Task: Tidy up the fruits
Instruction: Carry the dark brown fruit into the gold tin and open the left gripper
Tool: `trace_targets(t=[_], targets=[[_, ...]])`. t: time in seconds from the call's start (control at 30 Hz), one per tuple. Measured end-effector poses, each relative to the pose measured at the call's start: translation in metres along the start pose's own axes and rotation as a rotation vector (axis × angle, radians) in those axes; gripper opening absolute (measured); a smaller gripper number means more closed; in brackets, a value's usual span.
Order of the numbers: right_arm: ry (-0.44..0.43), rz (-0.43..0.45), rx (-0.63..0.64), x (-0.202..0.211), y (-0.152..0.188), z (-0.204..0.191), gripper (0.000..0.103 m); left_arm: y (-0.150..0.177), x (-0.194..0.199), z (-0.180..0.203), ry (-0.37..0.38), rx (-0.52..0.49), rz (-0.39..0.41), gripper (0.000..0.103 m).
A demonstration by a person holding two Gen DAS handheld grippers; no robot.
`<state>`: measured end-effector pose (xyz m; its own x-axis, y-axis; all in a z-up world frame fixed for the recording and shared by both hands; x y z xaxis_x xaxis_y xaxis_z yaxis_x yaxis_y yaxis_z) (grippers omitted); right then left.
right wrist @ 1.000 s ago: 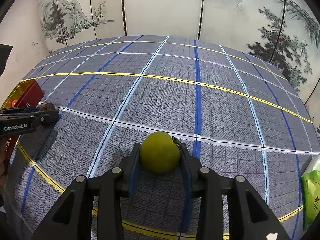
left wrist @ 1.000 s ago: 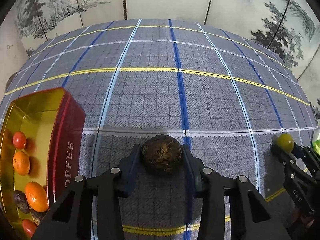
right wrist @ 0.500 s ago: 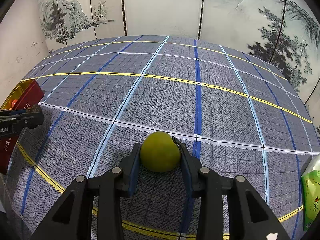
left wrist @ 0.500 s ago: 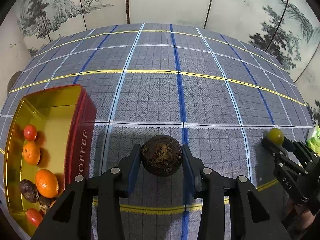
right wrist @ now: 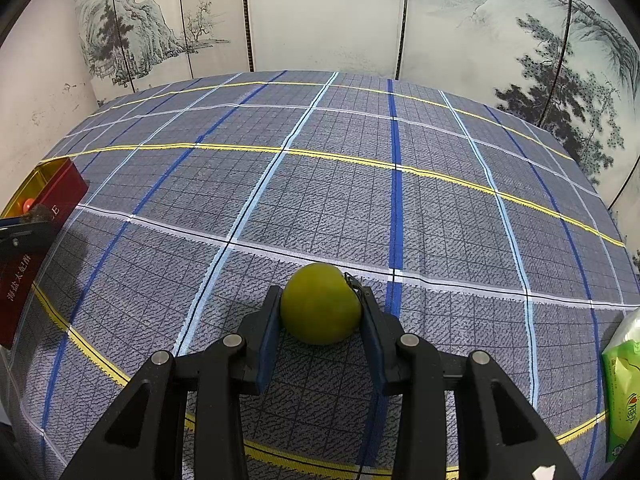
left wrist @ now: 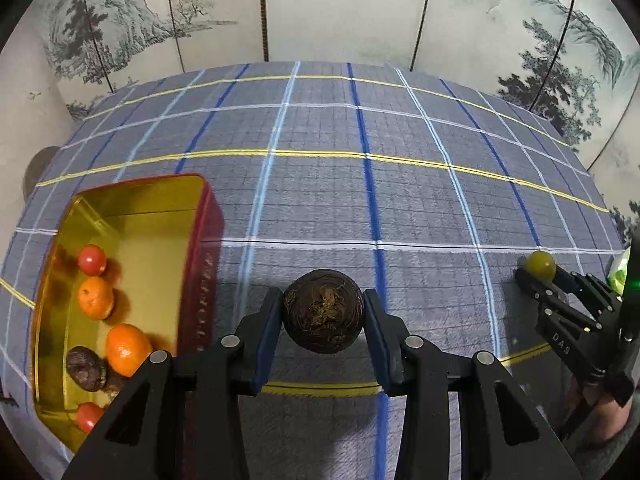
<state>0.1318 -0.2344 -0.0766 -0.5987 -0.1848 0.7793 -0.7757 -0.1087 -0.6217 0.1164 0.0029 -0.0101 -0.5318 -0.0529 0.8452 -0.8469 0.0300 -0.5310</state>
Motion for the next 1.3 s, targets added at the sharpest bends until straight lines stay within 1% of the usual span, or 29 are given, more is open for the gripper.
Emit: trace_targets(t=[0.3,0.57,0.83,1.07,1.3], targets=[[0.000,0.000,0.000,0.000,0.000,0.000,0.036,-0.001,0.014,-0.020,-0.012,0.029,0.023,0.041],[0.000,0.000,0.000,0.000,0.000,0.000,0.036,-0.001,0.028,-0.055,-0.039,0.075,0.041,0.041],[0.000,0.000,0.000,0.000,0.000,0.000,0.036,0.014,0.023,-0.107,-0.118,0.139,0.011,0.041],[0.000,0.000,0.000,0.000,0.000,0.000,0.036,0.031,0.018,-0.131,-0.153,0.156,-0.018,0.041],[0.002,0.000,0.000,0.000,0.000,0.000,0.035,0.043,0.010,-0.147,-0.169,0.180,-0.050,0.041]])
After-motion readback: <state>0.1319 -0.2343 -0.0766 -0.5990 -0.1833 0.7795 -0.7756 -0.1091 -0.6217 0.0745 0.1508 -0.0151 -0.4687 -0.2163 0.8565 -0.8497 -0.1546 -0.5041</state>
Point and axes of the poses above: each gripper's, at about its wrist camera, not at the fingertips, and x roughly against the way its jaws point, z to its right, y to its underside, the point moved 1 cm from there along -x, roughly the way its jaws point, and after that the axes turned 7 degrees about -y, right-handed, at the moved point
